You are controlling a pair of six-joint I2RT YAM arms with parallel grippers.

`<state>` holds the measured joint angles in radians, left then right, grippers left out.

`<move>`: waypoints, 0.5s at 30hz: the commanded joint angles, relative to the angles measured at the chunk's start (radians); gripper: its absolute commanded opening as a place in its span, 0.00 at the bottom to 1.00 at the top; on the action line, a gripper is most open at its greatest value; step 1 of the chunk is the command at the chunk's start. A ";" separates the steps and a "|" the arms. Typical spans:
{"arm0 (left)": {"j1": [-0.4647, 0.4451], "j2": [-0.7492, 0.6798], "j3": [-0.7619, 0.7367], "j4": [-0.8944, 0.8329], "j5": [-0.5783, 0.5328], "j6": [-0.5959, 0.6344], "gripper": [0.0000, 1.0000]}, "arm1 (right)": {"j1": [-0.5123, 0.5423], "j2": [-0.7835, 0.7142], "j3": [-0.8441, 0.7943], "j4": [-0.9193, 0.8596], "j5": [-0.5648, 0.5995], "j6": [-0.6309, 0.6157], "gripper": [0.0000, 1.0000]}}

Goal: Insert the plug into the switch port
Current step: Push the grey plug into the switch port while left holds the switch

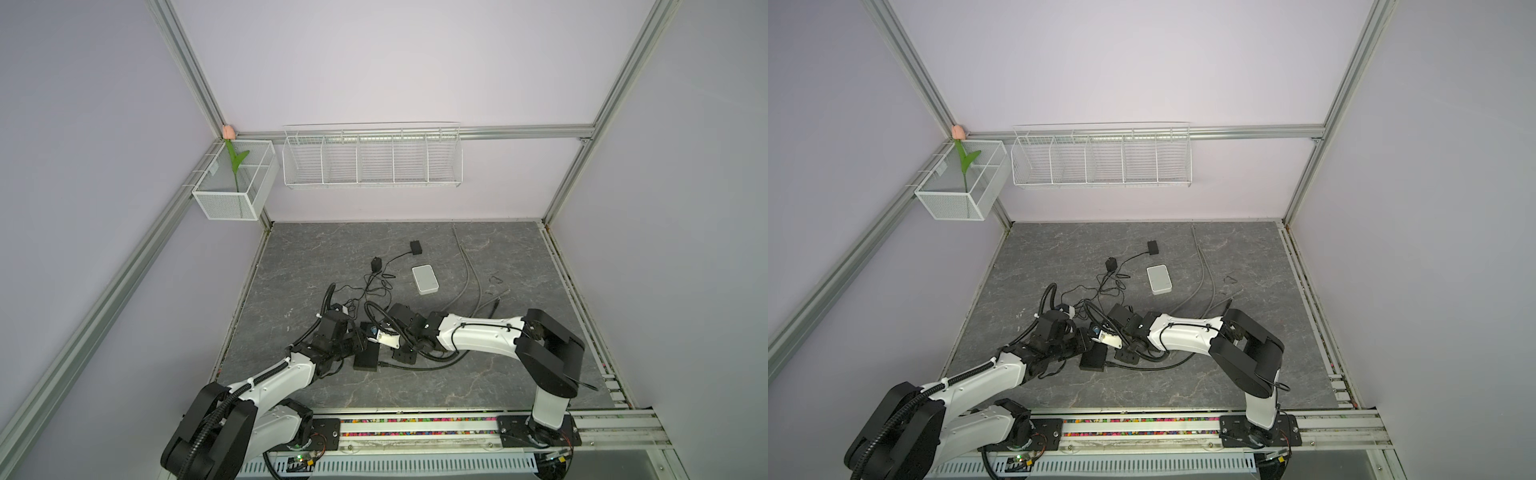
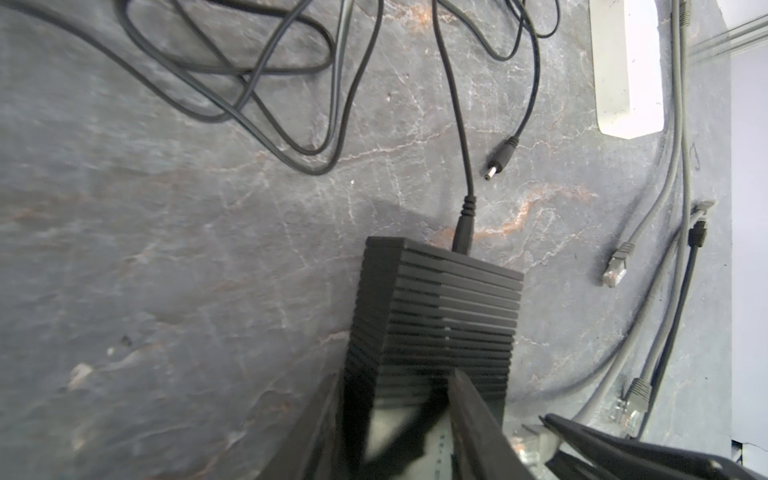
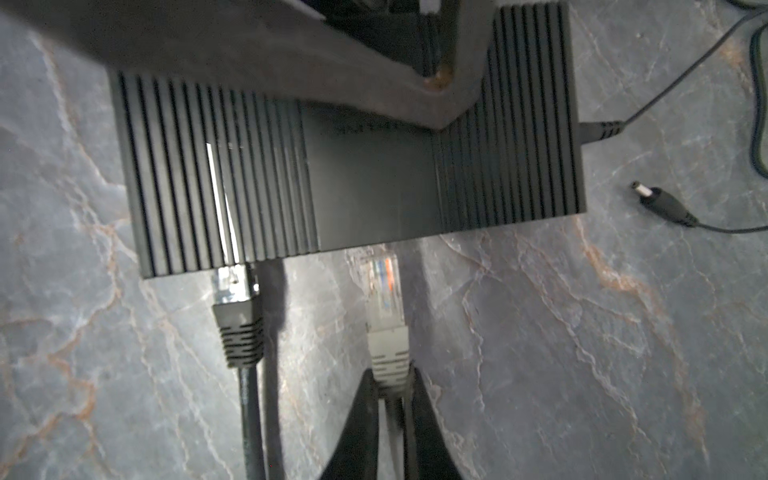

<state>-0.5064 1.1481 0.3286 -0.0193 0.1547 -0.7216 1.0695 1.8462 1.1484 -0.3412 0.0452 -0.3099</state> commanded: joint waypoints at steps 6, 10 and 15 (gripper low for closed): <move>0.012 0.012 -0.030 0.000 0.025 0.005 0.41 | 0.015 0.022 -0.015 0.030 -0.018 0.019 0.06; 0.012 0.016 -0.041 0.012 0.029 -0.003 0.41 | 0.019 0.034 -0.013 0.034 -0.027 0.020 0.06; 0.014 0.016 -0.046 0.015 0.027 -0.005 0.40 | 0.019 0.042 -0.016 0.031 -0.015 0.022 0.06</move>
<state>-0.4934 1.1492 0.3084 0.0219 0.1734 -0.7235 1.0782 1.8671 1.1481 -0.3309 0.0410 -0.3027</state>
